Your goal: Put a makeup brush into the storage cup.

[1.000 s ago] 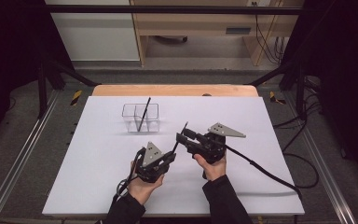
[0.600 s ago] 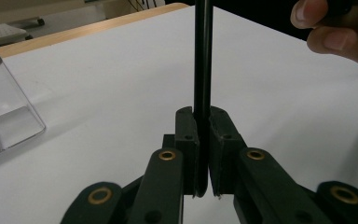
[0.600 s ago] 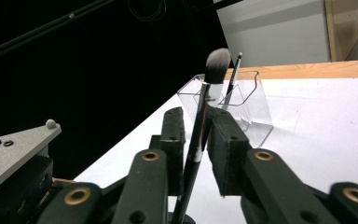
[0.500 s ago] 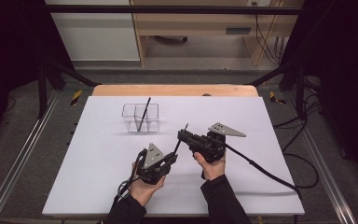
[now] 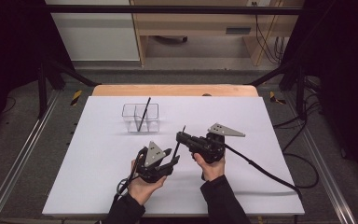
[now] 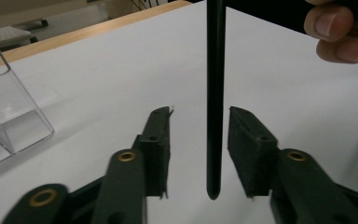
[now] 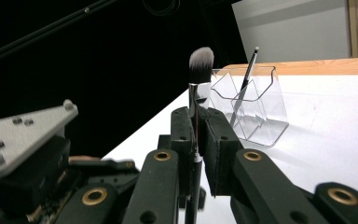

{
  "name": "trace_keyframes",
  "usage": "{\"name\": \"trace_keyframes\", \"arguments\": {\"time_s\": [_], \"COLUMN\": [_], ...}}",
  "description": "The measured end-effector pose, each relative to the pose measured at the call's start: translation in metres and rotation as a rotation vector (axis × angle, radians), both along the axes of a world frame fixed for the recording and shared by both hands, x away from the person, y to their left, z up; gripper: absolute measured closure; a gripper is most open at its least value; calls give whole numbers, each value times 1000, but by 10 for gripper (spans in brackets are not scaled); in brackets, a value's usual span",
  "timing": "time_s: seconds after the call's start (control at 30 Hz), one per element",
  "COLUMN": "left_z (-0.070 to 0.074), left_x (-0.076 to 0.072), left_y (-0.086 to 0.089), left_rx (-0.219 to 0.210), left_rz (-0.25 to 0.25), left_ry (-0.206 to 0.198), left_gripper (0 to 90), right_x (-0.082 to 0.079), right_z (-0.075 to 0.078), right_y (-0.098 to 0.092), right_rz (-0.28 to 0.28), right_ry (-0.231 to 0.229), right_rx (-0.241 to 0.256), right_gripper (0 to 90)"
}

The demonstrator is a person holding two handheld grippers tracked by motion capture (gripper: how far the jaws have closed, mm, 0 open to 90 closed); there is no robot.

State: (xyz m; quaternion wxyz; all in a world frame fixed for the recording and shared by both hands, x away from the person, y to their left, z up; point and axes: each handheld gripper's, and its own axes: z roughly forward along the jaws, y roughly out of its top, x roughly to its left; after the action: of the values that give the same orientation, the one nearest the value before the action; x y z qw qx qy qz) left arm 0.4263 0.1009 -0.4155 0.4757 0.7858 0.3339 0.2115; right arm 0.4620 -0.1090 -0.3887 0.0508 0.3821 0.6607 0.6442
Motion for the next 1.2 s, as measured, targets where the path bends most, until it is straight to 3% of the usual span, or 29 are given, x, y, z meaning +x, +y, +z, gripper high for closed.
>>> {"name": "trace_keyframes", "arguments": {"time_s": [0.13,0.3,0.73,1.2], "left_z": [6,14,25,28], "left_x": [2,3,6,7], "left_y": [-1,-7,-17,-17], "left_rx": [-1,-4,-11,-50], "left_rz": [-5,-20,-26,-17], "left_ry": [-5,-19,-40,-22], "left_gripper": [491,502,649,820], "right_x": [-1,-1,-3,-5], "right_z": [0,-1,0,0], "right_y": [0,0,0,-1], "right_rz": [6,10,23,32], "right_ry": [-6,-15,-23,-32], "right_rx": [-4,-9,-17,-32], "right_gripper": [838,838,838,838]}}
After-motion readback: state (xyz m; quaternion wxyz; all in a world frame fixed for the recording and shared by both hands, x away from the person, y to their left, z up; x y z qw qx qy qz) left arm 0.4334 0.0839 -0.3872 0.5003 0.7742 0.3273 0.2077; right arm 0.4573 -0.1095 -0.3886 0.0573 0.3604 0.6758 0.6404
